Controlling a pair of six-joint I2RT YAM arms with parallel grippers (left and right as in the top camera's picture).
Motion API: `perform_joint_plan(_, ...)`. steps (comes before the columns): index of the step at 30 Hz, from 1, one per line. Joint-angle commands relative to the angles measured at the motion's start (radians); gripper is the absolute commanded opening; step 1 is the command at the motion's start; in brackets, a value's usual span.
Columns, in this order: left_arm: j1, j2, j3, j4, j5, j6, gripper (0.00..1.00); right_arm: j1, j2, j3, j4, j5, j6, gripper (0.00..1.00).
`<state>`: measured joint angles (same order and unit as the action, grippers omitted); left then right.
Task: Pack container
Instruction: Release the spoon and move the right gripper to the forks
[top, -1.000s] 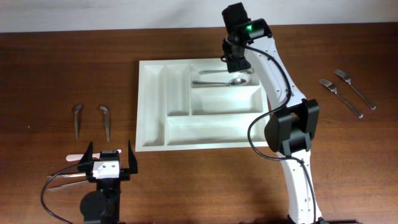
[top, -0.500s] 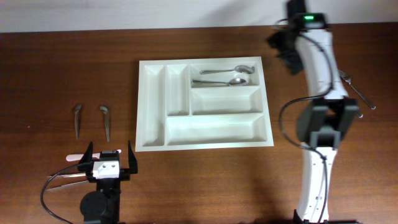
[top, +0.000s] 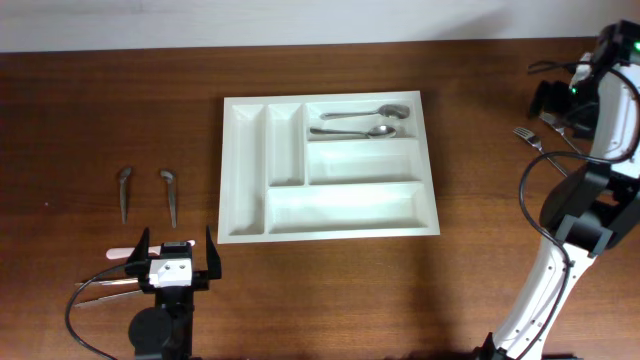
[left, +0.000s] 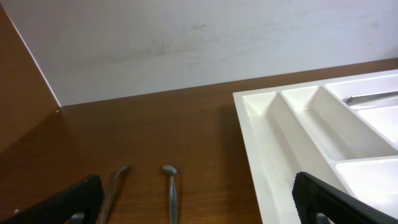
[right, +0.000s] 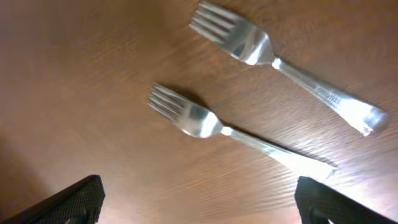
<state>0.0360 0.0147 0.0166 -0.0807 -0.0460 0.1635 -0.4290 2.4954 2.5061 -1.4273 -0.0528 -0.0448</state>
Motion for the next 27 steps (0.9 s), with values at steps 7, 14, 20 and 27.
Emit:
perform_joint_plan(7,0.006,-0.009,-0.007,0.003,-0.011,-0.009,0.99,-0.023,-0.039,0.016,-0.042,-0.03,-0.44,0.99)
perform_joint_plan(14,0.006,-0.009,-0.007,0.003,-0.011,-0.009,0.99,-0.024,0.016,0.014,-0.047,-0.03,-0.555,0.99)
perform_joint_plan(20,0.006,-0.009,-0.007,0.003,-0.011,-0.009,0.99,-0.025,0.058,0.0,-0.051,-0.013,-0.617,0.99)
perform_joint_plan(27,0.006,-0.009,-0.007,0.003,-0.011,-0.009,0.99,-0.026,0.096,-0.02,-0.043,0.099,-0.64,0.99)
